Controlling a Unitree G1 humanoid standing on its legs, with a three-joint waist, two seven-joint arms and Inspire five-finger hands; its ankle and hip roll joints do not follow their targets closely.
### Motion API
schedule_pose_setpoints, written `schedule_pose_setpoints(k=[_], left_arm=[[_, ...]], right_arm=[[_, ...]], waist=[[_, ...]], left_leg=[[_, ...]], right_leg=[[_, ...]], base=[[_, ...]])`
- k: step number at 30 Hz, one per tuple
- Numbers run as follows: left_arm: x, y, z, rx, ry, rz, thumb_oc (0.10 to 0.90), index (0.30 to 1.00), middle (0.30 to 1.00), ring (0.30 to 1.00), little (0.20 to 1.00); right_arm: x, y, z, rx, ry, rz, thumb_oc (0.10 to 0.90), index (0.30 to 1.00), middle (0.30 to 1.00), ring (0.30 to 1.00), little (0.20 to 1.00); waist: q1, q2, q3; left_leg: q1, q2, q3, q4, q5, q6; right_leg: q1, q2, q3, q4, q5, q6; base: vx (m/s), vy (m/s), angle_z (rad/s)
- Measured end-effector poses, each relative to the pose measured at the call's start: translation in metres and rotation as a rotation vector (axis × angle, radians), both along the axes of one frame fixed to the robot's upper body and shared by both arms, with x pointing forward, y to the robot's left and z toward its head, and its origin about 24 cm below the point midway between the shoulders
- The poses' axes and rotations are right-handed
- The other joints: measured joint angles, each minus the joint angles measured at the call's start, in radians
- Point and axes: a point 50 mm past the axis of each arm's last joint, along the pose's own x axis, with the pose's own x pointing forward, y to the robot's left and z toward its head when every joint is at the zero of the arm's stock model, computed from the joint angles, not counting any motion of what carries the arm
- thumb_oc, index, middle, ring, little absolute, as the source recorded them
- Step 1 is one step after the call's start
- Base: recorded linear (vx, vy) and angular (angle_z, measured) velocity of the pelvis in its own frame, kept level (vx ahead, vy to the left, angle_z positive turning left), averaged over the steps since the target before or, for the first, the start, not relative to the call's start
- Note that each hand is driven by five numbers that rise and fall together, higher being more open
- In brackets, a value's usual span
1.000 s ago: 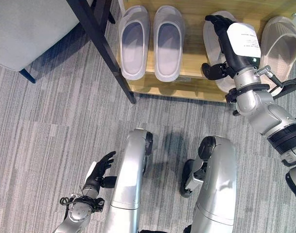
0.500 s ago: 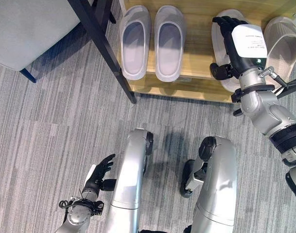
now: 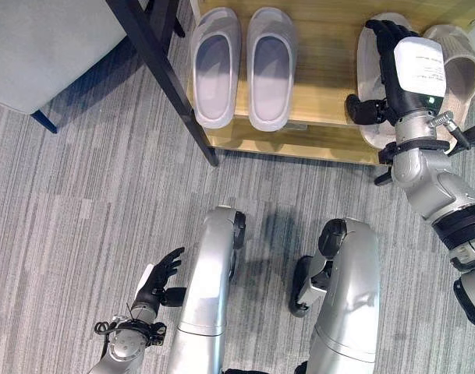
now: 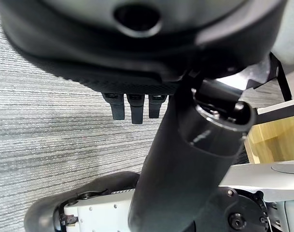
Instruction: Arrange the slippers neatly on the shoe rack.
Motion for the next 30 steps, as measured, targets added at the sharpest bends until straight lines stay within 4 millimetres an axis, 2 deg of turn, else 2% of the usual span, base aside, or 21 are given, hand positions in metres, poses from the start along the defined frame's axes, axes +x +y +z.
schedule_pose_setpoints(k=[6, 20, 26, 30], left_arm=[[0.0, 0.0, 0.0, 0.0, 0.0, 0.0, 0.8, 0.9, 0.9, 0.9, 0.9], [0.002, 0.0, 0.002, -0.004, -0.018, 0.012, 0.8, 0.9, 0.9, 0.9, 0.9], [0.003, -0.001, 0.002, 0.0, -0.021, 0.011, 0.8, 0.9, 0.9, 0.9, 0.9], [0.003, -0.002, 0.003, -0.002, -0.025, 0.009, 0.8, 0.9, 0.9, 0.9, 0.9]], right_arm=[[-0.002, 0.001, 0.001, 0.003, -0.01, 0.003, 0.8, 0.9, 0.9, 0.9, 0.9], [-0.03, 0.012, -0.004, 0.052, -0.138, 0.083, 0.8, 0.9, 0.9, 0.9, 0.9], [-0.043, 0.029, -0.004, 0.064, -0.183, 0.202, 0.8, 0.9, 0.9, 0.9, 0.9], [-0.056, 0.056, -0.013, 0.132, -0.173, 0.373, 0.8, 0.9, 0.9, 0.9, 0.9]], waist=[[0.001, 0.0, 0.0], [-0.014, 0.0, 0.0], [-0.024, 0.001, 0.0], [-0.029, 0.001, 0.0]], left_leg=[[0.0, 0.002, 0.001, 0.0, 0.0, 0.0], [0.003, 0.008, 0.002, -0.001, -0.001, -0.001], [0.005, 0.009, 0.002, 0.0, 0.0, -0.003], [0.01, 0.012, 0.002, -0.001, 0.0, -0.004]], right_leg=[[-0.001, 0.001, 0.0, 0.0, 0.0, 0.0], [-0.004, 0.006, 0.0, 0.002, 0.002, -0.003], [-0.003, 0.006, -0.001, 0.002, 0.005, -0.009], [0.0, 0.008, -0.001, 0.002, 0.008, -0.005]], base=[[0.0, 0.0, 0.0], [0.0, -0.002, 0.0], [0.0, 0.0, 0.0], [0.0, 0.0, 0.0]])
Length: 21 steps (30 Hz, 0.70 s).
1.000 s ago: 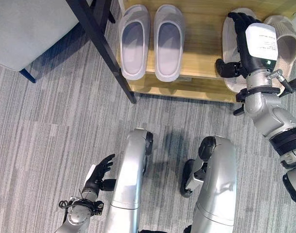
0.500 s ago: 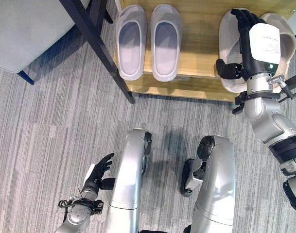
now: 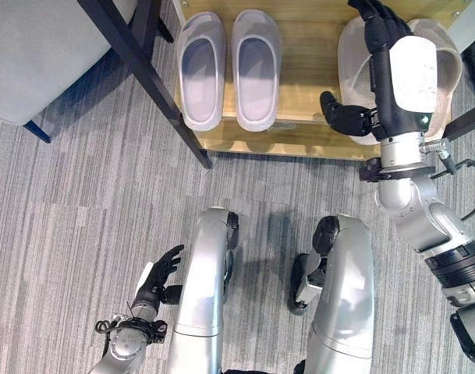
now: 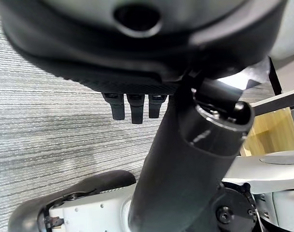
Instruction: Arrange the slippers neatly on the shoe rack.
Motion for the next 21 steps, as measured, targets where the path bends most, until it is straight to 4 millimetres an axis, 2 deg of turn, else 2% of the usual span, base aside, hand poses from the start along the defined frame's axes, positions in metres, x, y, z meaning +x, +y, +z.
schedule_pose_setpoints(k=[3, 6, 11, 13, 14, 15, 17, 21], left_arm=[[0.0, 0.0, 0.0, 0.0, 0.0, 0.001, 0.8, 0.9, 0.9, 0.9, 0.9], [0.0, 0.0, 0.0, -0.001, -0.003, 0.002, 0.8, 0.9, 0.9, 0.9, 0.9], [-0.002, -0.001, 0.0, -0.024, -0.009, 0.035, 0.8, 0.9, 0.9, 0.9, 0.9], [-0.004, -0.001, -0.002, -0.034, -0.009, 0.051, 0.8, 0.9, 0.9, 0.9, 0.9], [-0.003, -0.003, -0.001, -0.04, -0.012, 0.051, 0.8, 0.9, 0.9, 0.9, 0.9], [-0.007, -0.005, 0.0, -0.064, -0.023, 0.065, 0.8, 0.9, 0.9, 0.9, 0.9], [-0.01, -0.005, -0.002, -0.066, -0.014, 0.071, 0.8, 0.9, 0.9, 0.9, 0.9], [-0.013, 0.003, 0.001, -0.08, -0.042, 0.132, 0.8, 0.9, 0.9, 0.9, 0.9]], right_arm=[[-0.007, 0.007, -0.007, -0.002, 0.029, 0.083, 0.8, 0.9, 0.9, 0.9, 0.9], [-0.011, 0.006, -0.015, 0.011, 0.055, 0.104, 0.8, 0.9, 0.9, 0.9, 0.9], [-0.047, 0.002, -0.038, 0.07, 0.109, 0.205, 0.8, 0.9, 0.9, 0.9, 0.9], [-0.052, 0.0, -0.042, 0.084, 0.125, 0.221, 0.8, 0.9, 0.9, 0.9, 0.9], [-0.058, -0.006, -0.045, 0.095, 0.133, 0.211, 0.8, 0.9, 0.9, 0.9, 0.9], [-0.075, -0.022, -0.052, 0.131, 0.144, 0.173, 0.8, 0.9, 0.9, 0.9, 0.9], [-0.078, -0.03, -0.057, 0.15, 0.162, 0.145, 0.8, 0.9, 0.9, 0.9, 0.9], [-0.092, -0.053, -0.068, 0.21, 0.187, 0.068, 0.8, 0.9, 0.9, 0.9, 0.9]], waist=[[0.001, 0.0, 0.0], [0.0, 0.0, 0.0], [-0.006, -0.001, 0.0], [-0.029, -0.002, 0.001], [-0.034, -0.002, 0.001], [-0.046, -0.006, 0.001], [-0.079, -0.015, 0.004], [-0.1, -0.037, 0.003]], left_leg=[[0.003, 0.0, 0.0, 0.001, 0.0, 0.0], [0.007, 0.0, 0.0, 0.001, 0.0, 0.0], [0.006, 0.001, 0.001, 0.003, -0.001, 0.001], [0.006, 0.001, 0.0, 0.005, -0.001, 0.002], [0.005, 0.001, 0.001, 0.005, -0.001, 0.002], [0.004, 0.001, 0.004, 0.005, -0.001, 0.003], [0.006, 0.004, 0.006, 0.006, -0.001, 0.003], [0.009, 0.007, 0.016, -0.008, -0.002, 0.001]], right_leg=[[0.004, 0.001, 0.0, 0.0, 0.001, -0.001], [0.009, 0.001, 0.001, 0.0, 0.001, -0.001], [0.009, 0.002, 0.002, -0.001, 0.001, 0.001], [0.009, 0.003, 0.002, -0.001, 0.001, 0.001], [0.007, 0.004, 0.005, -0.001, 0.001, 0.001], [0.007, 0.004, 0.008, -0.001, 0.001, 0.003], [0.005, 0.008, 0.01, -0.001, 0.004, 0.007], [-0.001, 0.011, 0.02, -0.007, 0.004, 0.009]], base=[[0.0, 0.0, 0.0], [0.0, 0.0, 0.0], [0.0, 0.0, 0.0], [0.0, 0.0, 0.0], [0.0, 0.0, 0.0], [0.0, 0.0, 0.0], [0.0, 0.021, -0.04], [0.0, 0.0, 0.0]])
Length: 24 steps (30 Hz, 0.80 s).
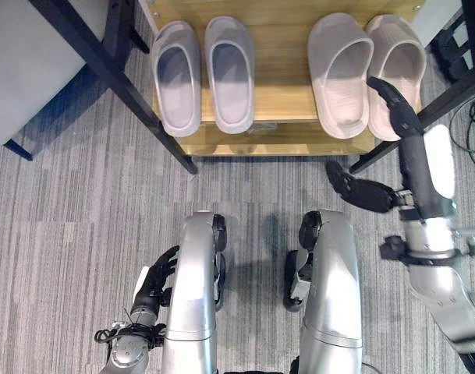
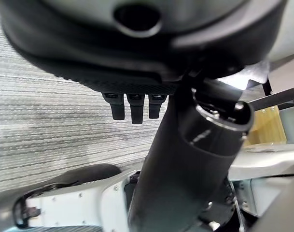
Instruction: Arrange the slippers neatly on the shoe rack.
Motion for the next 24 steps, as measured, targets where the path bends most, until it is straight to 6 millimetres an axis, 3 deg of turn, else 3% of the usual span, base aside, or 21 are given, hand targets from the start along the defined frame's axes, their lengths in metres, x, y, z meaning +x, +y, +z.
schedule_pose_setpoints(k=[2, 4, 6, 7, 8, 9, 10, 12, 14, 15, 16, 17, 18, 19, 20, 22, 24], left_arm=[[0.003, 0.001, 0.002, -0.007, -0.017, 0.019, 0.8, 0.9, 0.9, 0.9, 0.9], [0.016, 0.003, 0.005, -0.009, -0.046, 0.047, 0.8, 0.9, 0.9, 0.9, 0.9], [0.038, 0.002, 0.008, -0.006, -0.076, 0.066, 0.8, 0.9, 0.9, 0.9, 0.9], [0.044, -0.001, 0.009, -0.012, -0.082, 0.061, 0.8, 0.9, 0.9, 0.9, 0.9], [0.05, -0.004, 0.011, -0.03, -0.096, 0.071, 0.8, 0.9, 0.9, 0.9, 0.9], [0.055, -0.008, 0.014, -0.043, -0.115, 0.069, 0.8, 0.9, 0.9, 0.9, 0.9], [0.063, -0.013, 0.015, -0.023, -0.116, 0.067, 0.8, 0.9, 0.9, 0.9, 0.9], [0.067, -0.012, 0.015, -0.023, -0.115, 0.074, 0.8, 0.9, 0.9, 0.9, 0.9], [0.069, -0.013, 0.022, -0.044, -0.142, 0.069, 0.8, 0.9, 0.9, 0.9, 0.9], [0.071, -0.011, 0.027, -0.034, -0.16, 0.054, 0.8, 0.9, 0.9, 0.9, 0.9], [0.061, -0.001, 0.037, -0.067, -0.227, 0.087, 0.8, 0.9, 0.9, 0.9, 0.9], [0.06, 0.002, 0.044, -0.073, -0.269, 0.089, 0.8, 0.9, 0.9, 0.9, 0.9], [0.05, 0.002, 0.033, -0.054, -0.207, 0.021, 0.8, 0.9, 0.9, 0.9, 0.9], [0.011, 0.006, 0.005, -0.036, -0.072, 0.0, 0.8, 0.9, 0.9, 0.9, 0.9], [-0.008, 0.013, -0.01, -0.023, 0.008, 0.009, 0.8, 0.9, 0.9, 0.9, 0.9], [-0.037, 0.024, -0.038, 0.007, 0.191, 0.023, 0.8, 0.9, 0.9, 0.9, 0.9], [-0.036, 0.021, -0.041, -0.019, 0.199, 0.029, 0.8, 0.9, 0.9, 0.9, 0.9]], right_arm=[[0.0, 0.0, -0.002, 0.043, -0.003, -0.006, 0.8, 0.9, 0.9, 0.9, 0.9], [0.003, 0.006, -0.002, 0.108, -0.027, 0.011, 0.8, 0.9, 0.9, 0.9, 0.9], [0.014, 0.016, 0.012, 0.134, -0.094, 0.055, 0.8, 0.9, 0.9, 0.9, 0.9], [0.016, 0.019, 0.021, 0.13, -0.136, 0.075, 0.8, 0.9, 0.9, 0.9, 0.9], [0.023, 0.019, 0.029, 0.138, -0.168, 0.081, 0.8, 0.9, 0.9, 0.9, 0.9], [0.025, 0.018, 0.031, 0.144, -0.178, 0.076, 0.8, 0.9, 0.9, 0.9, 0.9], [0.028, 0.015, 0.034, 0.145, -0.186, 0.064, 0.8, 0.9, 0.9, 0.9, 0.9], [0.028, 0.012, 0.041, 0.138, -0.219, 0.062, 0.8, 0.9, 0.9, 0.9, 0.9], [0.033, 0.001, 0.029, 0.087, -0.132, 0.022, 0.8, 0.9, 0.9, 0.9, 0.9], [0.038, -0.003, 0.011, 0.07, -0.033, 0.003, 0.8, 0.9, 0.9, 0.9, 0.9], [0.03, -0.007, -0.022, 0.001, 0.131, -0.015, 0.8, 0.9, 0.9, 0.9, 0.9], [0.032, -0.011, -0.03, -0.009, 0.168, -0.03, 0.8, 0.9, 0.9, 0.9, 0.9], [0.029, -0.03, -0.099, -0.054, 0.482, -0.112, 0.8, 0.9, 0.9, 0.9, 0.9], [-0.011, -0.037, -0.169, -0.072, 0.79, -0.144, 0.8, 0.9, 0.9, 0.9, 0.9], [-0.03, -0.036, -0.207, -0.066, 0.963, -0.161, 0.8, 0.9, 0.9, 0.9, 0.9], [-0.054, -0.024, -0.248, -0.01, 1.144, -0.177, 0.8, 0.9, 0.9, 0.9, 0.9], [-0.049, -0.018, -0.252, 0.002, 1.159, -0.161, 0.8, 0.9, 0.9, 0.9, 0.9]], waist=[[0.001, -0.009, 0.0], [0.012, -0.031, -0.001], [0.018, -0.058, -0.002], [0.018, -0.062, -0.002], [0.021, -0.056, -0.001], [0.029, -0.055, 0.0], [0.051, -0.042, -0.004], [0.061, -0.041, -0.003], [0.092, -0.038, -0.002], [0.106, -0.037, -0.008], [0.126, -0.042, -0.015], [0.114, -0.046, -0.035], [0.121, -0.065, -0.111], [0.131, -0.109, -0.404], [0.133, -0.118, -0.425], [0.126, -0.126, -0.496], [0.128, -0.11, -0.487]], left_leg=[[0.001, 0.003, 0.002, -0.025, 0.004, -0.004], [0.004, 0.012, 0.016, -0.15, 0.043, -0.015], [0.007, 0.007, 0.031, -0.385, 0.141, -0.025], [0.03, -0.011, 0.026, -0.508, 0.216, -0.051], [0.058, -0.037, -0.001, -0.624, 0.274, -0.064], [0.084, -0.054, -0.018, -0.68, 0.298, -0.087], [0.114, -0.063, -0.05, -0.787, 0.322, -0.067], [0.129, -0.057, -0.074, -0.905, 0.38, -0.065], [0.148, -0.057, -0.098, -0.954, 0.406, -0.067], [0.176, -0.059, -0.124, -1.033, 0.441, -0.082], [0.277, -0.057, -0.129, -1.168, 0.5, -0.076], [0.335, -0.057, -0.128, -1.213, 0.513, -0.058], [0.533, -0.039, -0.159, -1.398, 0.551, -0.056], [0.52, -0.011, -0.15, -1.558, 0.554, -0.07], [0.705, 0.034, -0.141, -1.732, 0.647, -0.068], [0.864, 0.047, -0.137, -1.851, 0.67, -0.079], [0.927, 0.062, -0.147, -1.927, 0.714, -0.089]], right_leg=[[-0.006, 0.0, 0.0, -0.02, 0.008, -0.007], [-0.019, 0.001, -0.002, -0.132, 0.054, -0.012], [-0.032, 0.002, -0.018, -0.351, 0.147, 0.0], [-0.009, -0.005, -0.025, -0.466, 0.209, 0.031], [0.028, -0.024, -0.06, -0.585, 0.27, 0.0], [0.053, -0.024, -0.063, -0.635, 0.286, 0.003], [0.098, -0.029, -0.094, -0.737, 0.312, -0.02], [0.12, -0.035, -0.127, -0.85, 0.354, -0.03], [0.165, -0.055, -0.178, -0.901, 0.358, -0.048], [0.206, -0.056, -0.208, -0.978, 0.372, -0.053], [0.309, -0.059, -0.23, -1.099, 0.422, -0.041], [0.372, -0.072, -0.246, -1.138, 0.427, -0.045], [0.586, -0.069, -0.31, -1.319, 0.449, -0.03], [0.573, -0.066, -0.36, -1.461, 0.466, 0.022], [0.76, -0.042, -0.418, -1.608, 0.505, 0.043], [0.912, -0.01, -0.437, -1.726, 0.533, 0.028], [0.979, 0.009, -0.464, -1.796, 0.562, 0.03]], base=[[-0.05, -0.024, -0.04], [-0.13, 0.003, -0.11], [-0.21, 0.057, -0.22], [-0.28, 0.099, -0.19], [-0.2, 0.062, -0.04], [-0.24, 0.073, 0.04], [-0.17, 0.015, 0.06], [-0.11, -0.016, 0.18], [-0.12, -0.049, 0.36], [-0.15, -0.101, 0.42], [-0.16, -0.162, 0.37], [-0.13, -0.209, 0.37], [-0.05, -0.226, 0.3], [0.05, -0.229, 0.22], [0.08, -0.214, 0.02], [0.15, -0.194, -0.09], [0.24, -0.187, 0.1]])
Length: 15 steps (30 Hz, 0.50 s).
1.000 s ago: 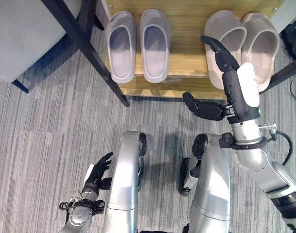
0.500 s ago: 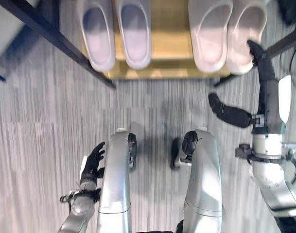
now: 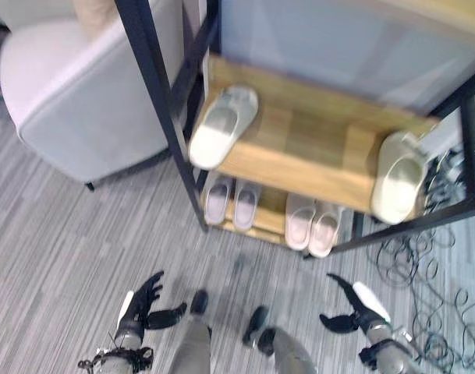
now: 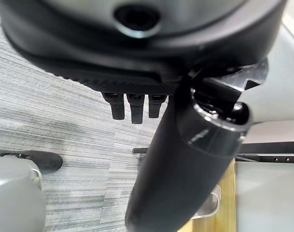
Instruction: Arrange the slippers neatly on the shoe rack.
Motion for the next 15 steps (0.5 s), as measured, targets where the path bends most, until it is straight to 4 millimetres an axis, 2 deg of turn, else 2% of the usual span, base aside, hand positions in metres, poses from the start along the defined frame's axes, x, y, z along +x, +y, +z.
schedule_pose_setpoints(k=[1, 2, 3, 4, 5, 6, 7, 8, 10, 13, 15], left_arm=[[0.002, -0.007, -0.008, -0.029, 0.039, -0.006, 0.8, 0.9, 0.9, 0.9, 0.9], [0.0, -0.015, -0.011, -0.052, 0.052, -0.018, 0.8, 0.9, 0.9, 0.9, 0.9], [-0.002, -0.015, -0.012, -0.059, 0.057, -0.025, 0.8, 0.9, 0.9, 0.9, 0.9], [0.002, -0.013, -0.011, -0.051, 0.054, -0.025, 0.8, 0.9, 0.9, 0.9, 0.9], [0.01, -0.015, -0.009, -0.049, 0.034, -0.041, 0.8, 0.9, 0.9, 0.9, 0.9], [0.021, -0.023, -0.008, -0.027, 0.041, -0.079, 0.8, 0.9, 0.9, 0.9, 0.9], [0.024, -0.029, -0.006, -0.019, 0.028, -0.119, 0.8, 0.9, 0.9, 0.9, 0.9], [0.036, -0.04, 0.008, 0.003, -0.044, -0.203, 0.8, 0.9, 0.9, 0.9, 0.9], [0.05, -0.046, 0.028, 0.038, -0.126, -0.295, 0.8, 0.9, 0.9, 0.9, 0.9], [0.06, -0.049, 0.054, 0.032, -0.246, -0.32, 0.8, 0.9, 0.9, 0.9, 0.9], [0.063, -0.05, 0.063, 0.027, -0.29, -0.318, 0.8, 0.9, 0.9, 0.9, 0.9]], right_arm=[[0.0, -0.002, -0.01, -0.009, 0.063, -0.029, 0.8, 0.9, 0.9, 0.9, 0.9], [0.0, -0.006, -0.016, -0.04, 0.101, -0.034, 0.8, 0.9, 0.9, 0.9, 0.9], [0.0, -0.009, -0.018, -0.064, 0.118, -0.031, 0.8, 0.9, 0.9, 0.9, 0.9], [0.008, -0.004, -0.027, -0.074, 0.161, -0.048, 0.8, 0.9, 0.9, 0.9, 0.9], [0.003, -0.003, -0.034, -0.082, 0.199, -0.051, 0.8, 0.9, 0.9, 0.9, 0.9], [-0.023, 0.005, -0.064, -0.111, 0.394, -0.11, 0.8, 0.9, 0.9, 0.9, 0.9], [-0.058, 0.014, -0.082, -0.106, 0.534, -0.116, 0.8, 0.9, 0.9, 0.9, 0.9], [-0.087, 0.016, -0.088, -0.085, 0.584, -0.134, 0.8, 0.9, 0.9, 0.9, 0.9], [-0.1, 0.011, -0.089, -0.093, 0.608, -0.156, 0.8, 0.9, 0.9, 0.9, 0.9], [-0.101, 0.004, -0.086, -0.087, 0.588, -0.199, 0.8, 0.9, 0.9, 0.9, 0.9], [-0.095, 0.0, -0.083, -0.092, 0.566, -0.204, 0.8, 0.9, 0.9, 0.9, 0.9]], waist=[[0.014, 0.032, 0.012], [0.045, 0.068, 0.025], [0.058, 0.086, 0.015], [0.066, 0.099, 0.012], [0.069, 0.09, 0.017], [0.058, 0.097, 0.021], [0.058, 0.082, -0.013], [0.047, 0.084, -0.08], [0.03, 0.09, -0.079], [0.022, 0.138, -0.052], [0.024, 0.165, -0.04]], left_leg=[[0.085, 0.008, -0.014, -0.08, 0.039, 0.0], [0.198, 0.021, -0.012, -0.145, 0.045, -0.002], [0.249, 0.026, -0.012, -0.171, 0.045, -0.002], [0.314, 0.024, -0.01, -0.172, 0.046, -0.004], [0.312, 0.006, -0.002, -0.135, 0.045, -0.004], [0.459, 0.018, 0.027, -0.203, 0.042, -0.009], [0.525, 0.011, 0.061, -0.24, 0.029, -0.027], [0.545, 0.023, 0.09, -0.296, 0.024, -0.028], [0.526, 0.013, 0.103, -0.273, 0.026, -0.026], [0.527, 0.003, 0.106, -0.235, 0.026, -0.026], [0.538, 0.007, 0.106, -0.244, 0.026, -0.025]], right_leg=[[0.089, 0.018, -0.021, -0.073, 0.027, -0.007], [0.212, 0.044, -0.027, -0.166, 0.04, 0.006], [0.275, 0.058, -0.03, -0.218, 0.05, 0.011], [0.429, 0.1, -0.052, -0.413, 0.15, -0.004], [0.479, 0.098, -0.05, -0.479, 0.178, 0.009], [0.605, 0.098, -0.027, -0.505, 0.165, 0.034], [0.659, 0.095, -0.017, -0.512, 0.129, 0.078], [0.64, 0.099, -0.007, -0.512, 0.108, 0.069], [0.618, 0.09, 0.027, -0.505, 0.137, 0.044], [0.634, 0.075, 0.033, -0.504, 0.143, 0.043], [0.64, 0.081, 0.035, -0.504, 0.144, 0.043]], base=[[0.22, -0.157, 0.21], [0.2, -0.117, 0.2], [0.15, -0.08, 0.08], [0.36, -0.193, 0.15], [0.38, -0.182, 0.15], [0.46, -0.21, 0.13], [0.23, -0.071, 0.01], [0.26, -0.093, -0.29], [0.17, -0.074, -0.48], [0.14, -0.036, -0.1], [0.09, -0.016, -0.01]])
